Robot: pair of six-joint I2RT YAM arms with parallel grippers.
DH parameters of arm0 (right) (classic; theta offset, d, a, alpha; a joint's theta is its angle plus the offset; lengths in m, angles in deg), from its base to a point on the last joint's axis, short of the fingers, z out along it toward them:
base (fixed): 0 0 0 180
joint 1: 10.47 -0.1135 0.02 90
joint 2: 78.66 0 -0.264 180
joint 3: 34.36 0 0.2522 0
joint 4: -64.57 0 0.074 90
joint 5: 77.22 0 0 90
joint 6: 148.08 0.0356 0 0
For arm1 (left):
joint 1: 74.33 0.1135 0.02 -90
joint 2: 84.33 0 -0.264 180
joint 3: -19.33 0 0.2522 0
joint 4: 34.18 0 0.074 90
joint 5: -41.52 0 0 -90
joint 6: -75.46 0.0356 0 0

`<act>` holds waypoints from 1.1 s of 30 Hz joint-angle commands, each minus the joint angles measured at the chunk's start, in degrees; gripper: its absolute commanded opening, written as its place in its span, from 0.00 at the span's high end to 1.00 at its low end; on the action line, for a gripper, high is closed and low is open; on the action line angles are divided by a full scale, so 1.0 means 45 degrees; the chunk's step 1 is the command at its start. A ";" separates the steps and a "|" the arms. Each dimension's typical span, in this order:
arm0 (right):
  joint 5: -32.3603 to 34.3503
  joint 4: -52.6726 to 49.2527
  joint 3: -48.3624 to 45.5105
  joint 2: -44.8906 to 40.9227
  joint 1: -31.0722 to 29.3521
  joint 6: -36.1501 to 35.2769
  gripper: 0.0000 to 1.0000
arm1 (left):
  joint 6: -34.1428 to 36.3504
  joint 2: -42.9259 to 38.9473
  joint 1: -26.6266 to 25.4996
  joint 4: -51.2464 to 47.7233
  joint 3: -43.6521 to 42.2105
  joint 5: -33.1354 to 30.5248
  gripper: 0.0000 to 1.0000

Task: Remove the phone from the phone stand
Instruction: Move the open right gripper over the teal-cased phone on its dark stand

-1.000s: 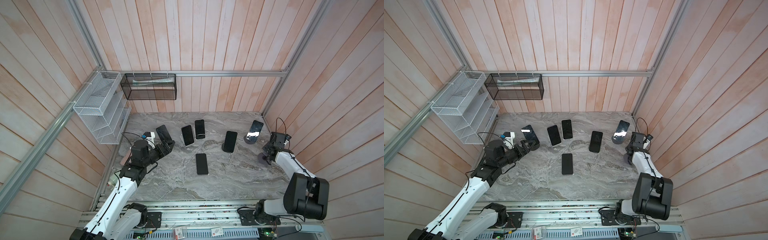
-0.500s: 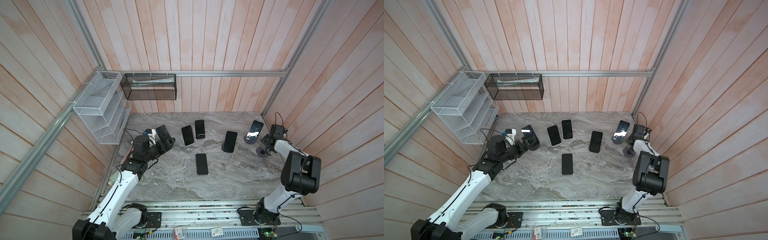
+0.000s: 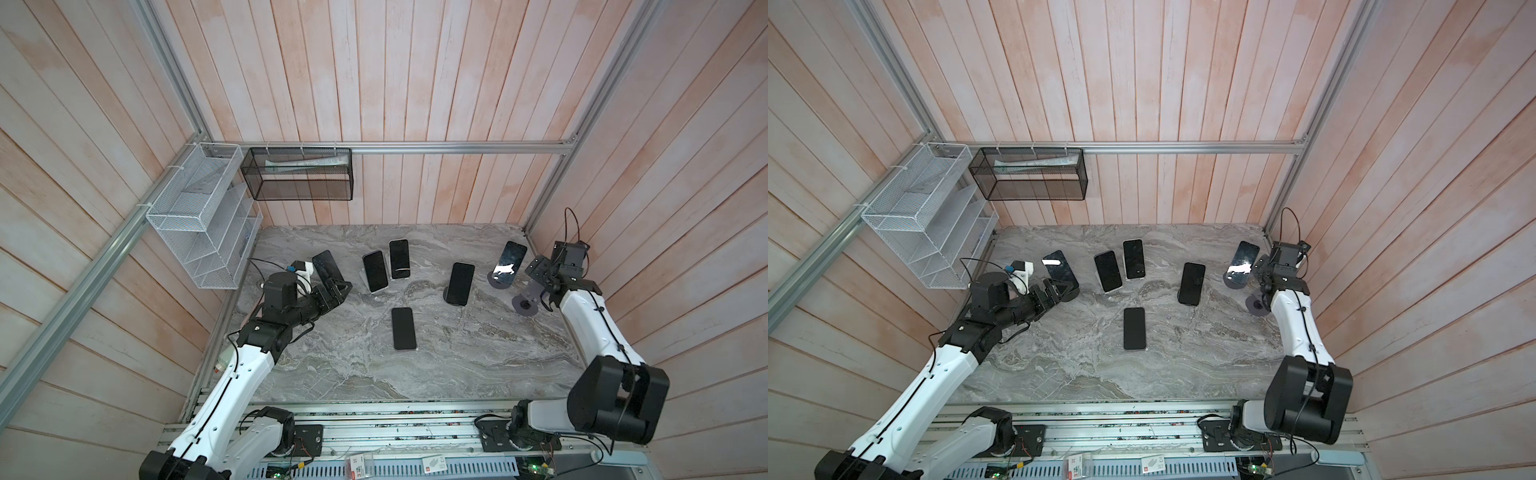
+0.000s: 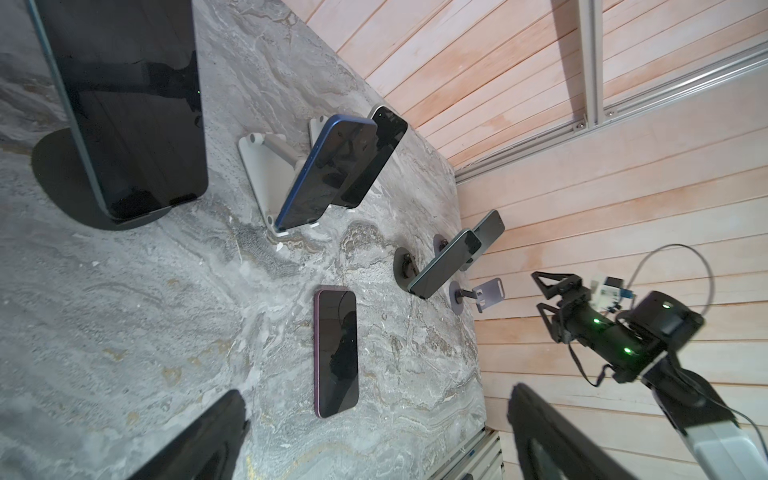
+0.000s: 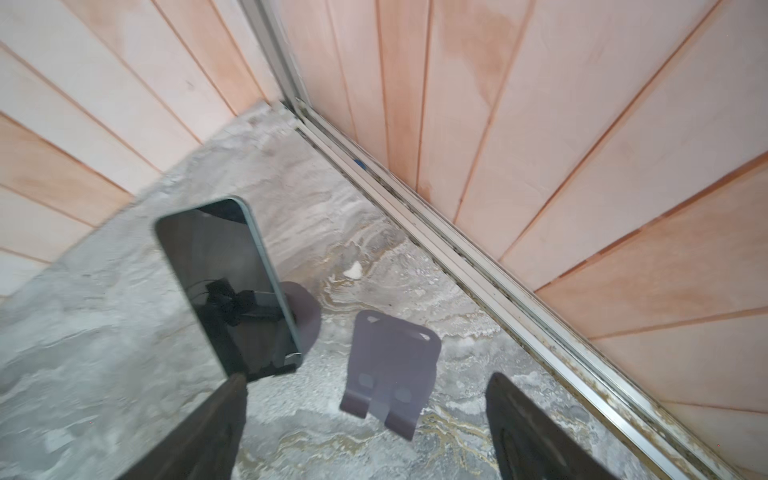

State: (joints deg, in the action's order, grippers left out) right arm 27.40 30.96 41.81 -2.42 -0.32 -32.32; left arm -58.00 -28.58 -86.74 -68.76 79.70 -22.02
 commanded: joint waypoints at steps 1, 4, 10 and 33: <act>-0.0662 -0.0870 -0.0238 -0.1031 -0.0988 0.0388 0.13 | 0.0192 -0.0350 0.0052 -0.1195 -0.0121 -0.0362 0.00; -0.0670 -0.1032 -0.0917 -0.1924 -0.2309 0.0608 0.15 | -0.0002 -0.0502 0.0030 -0.1313 -0.0563 -0.0047 0.00; -0.0621 -0.1963 -0.1536 -0.2530 -0.4616 0.0506 0.22 | -0.0267 -0.0973 0.0022 -0.1430 -0.1417 -0.0331 0.00; -0.0052 -0.1505 -0.0836 -0.3738 -0.7003 0.0077 0.15 | -0.1186 -0.0279 0.0040 -0.1109 -0.1537 -0.1094 0.00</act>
State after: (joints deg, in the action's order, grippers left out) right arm 26.83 25.19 33.73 -22.20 -31.51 -30.84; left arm -63.22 -30.05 -86.72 -74.31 70.52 -27.75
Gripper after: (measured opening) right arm 0.849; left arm 0.999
